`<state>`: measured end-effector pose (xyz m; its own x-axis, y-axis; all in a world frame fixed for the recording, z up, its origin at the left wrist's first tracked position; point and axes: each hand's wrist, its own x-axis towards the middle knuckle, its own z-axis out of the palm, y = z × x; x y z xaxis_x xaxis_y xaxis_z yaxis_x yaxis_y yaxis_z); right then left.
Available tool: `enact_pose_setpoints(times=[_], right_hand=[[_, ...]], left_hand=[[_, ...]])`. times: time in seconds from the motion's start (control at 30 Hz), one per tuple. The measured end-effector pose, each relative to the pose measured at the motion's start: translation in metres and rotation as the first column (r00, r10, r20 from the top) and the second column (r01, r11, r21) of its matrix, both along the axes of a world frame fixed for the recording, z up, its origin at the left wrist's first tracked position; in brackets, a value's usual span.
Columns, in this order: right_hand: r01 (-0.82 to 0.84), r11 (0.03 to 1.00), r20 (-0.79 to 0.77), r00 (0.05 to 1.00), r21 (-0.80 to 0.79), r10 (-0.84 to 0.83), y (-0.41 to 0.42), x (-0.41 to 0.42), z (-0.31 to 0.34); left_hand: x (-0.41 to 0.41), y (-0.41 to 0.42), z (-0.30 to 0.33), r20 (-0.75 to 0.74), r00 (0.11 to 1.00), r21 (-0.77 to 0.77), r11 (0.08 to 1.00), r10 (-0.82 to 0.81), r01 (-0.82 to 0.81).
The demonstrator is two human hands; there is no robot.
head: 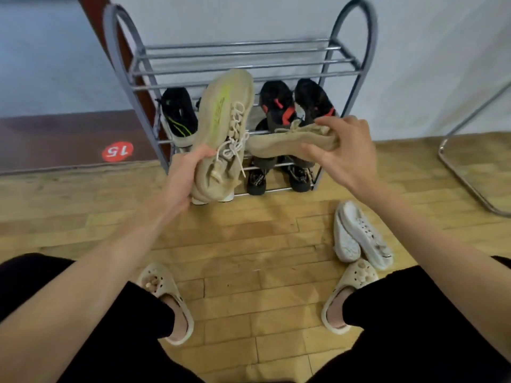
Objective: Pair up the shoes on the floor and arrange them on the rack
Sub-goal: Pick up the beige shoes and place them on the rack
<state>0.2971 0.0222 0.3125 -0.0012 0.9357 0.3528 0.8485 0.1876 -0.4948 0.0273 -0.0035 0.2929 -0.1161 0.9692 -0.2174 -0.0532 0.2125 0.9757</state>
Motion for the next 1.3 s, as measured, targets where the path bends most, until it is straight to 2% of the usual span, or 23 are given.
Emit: enact_pose_setpoints(times=[0.1,0.2,0.37,0.5,0.73,0.93,1.0,1.1,1.2,1.3], right_hand=[[0.04,0.992,-0.113,0.993,0.117,-0.027,-0.001,0.014,0.02],[0.105,0.971,-0.242,0.969,0.213,-0.051,0.006,0.026,0.029],[0.235,0.935,-0.419,0.902,0.266,-0.107,0.038,0.033,0.027],[0.315,0.909,-0.471,0.868,0.274,-0.159,0.081,0.034,0.024],[0.409,0.852,-0.434,0.866,0.327,-0.249,0.178,0.032,0.016],[0.439,0.82,-0.353,0.881,0.366,-0.314,0.236,0.028,0.0],[0.429,0.843,-0.277,0.895,0.324,-0.35,0.248,0.028,-0.006],[0.406,0.903,-0.178,0.908,0.14,-0.38,0.257,0.03,-0.015],[0.341,0.932,-0.106,0.938,0.124,-0.33,0.254,0.039,-0.019],[0.233,0.967,-0.161,0.963,0.105,-0.215,0.245,0.049,-0.021]], left_hand=[[0.016,0.012,0.028,0.01,1.0,0.045,0.999,-0.029,0.029],[0.03,0.032,0.051,-0.038,0.998,0.093,0.995,0.044,-0.041],[0.056,0.074,0.07,-0.13,0.978,0.214,0.968,0.161,-0.131],[0.078,0.116,0.075,-0.12,0.983,0.184,0.976,0.138,-0.115],[0.119,0.206,0.077,-0.18,0.984,0.205,0.979,0.013,0.025],[0.146,0.268,0.068,-0.038,0.997,0.139,0.988,0.066,-0.06],[0.149,0.281,0.066,-0.009,0.998,0.113,0.992,0.062,-0.06],[0.154,0.291,0.057,-0.023,0.999,0.074,0.996,0.045,-0.044],[0.158,0.293,0.051,-0.035,0.998,0.047,0.998,0.046,-0.044],[0.158,0.294,0.053,-0.081,0.994,0.026,0.997,0.08,-0.078]])
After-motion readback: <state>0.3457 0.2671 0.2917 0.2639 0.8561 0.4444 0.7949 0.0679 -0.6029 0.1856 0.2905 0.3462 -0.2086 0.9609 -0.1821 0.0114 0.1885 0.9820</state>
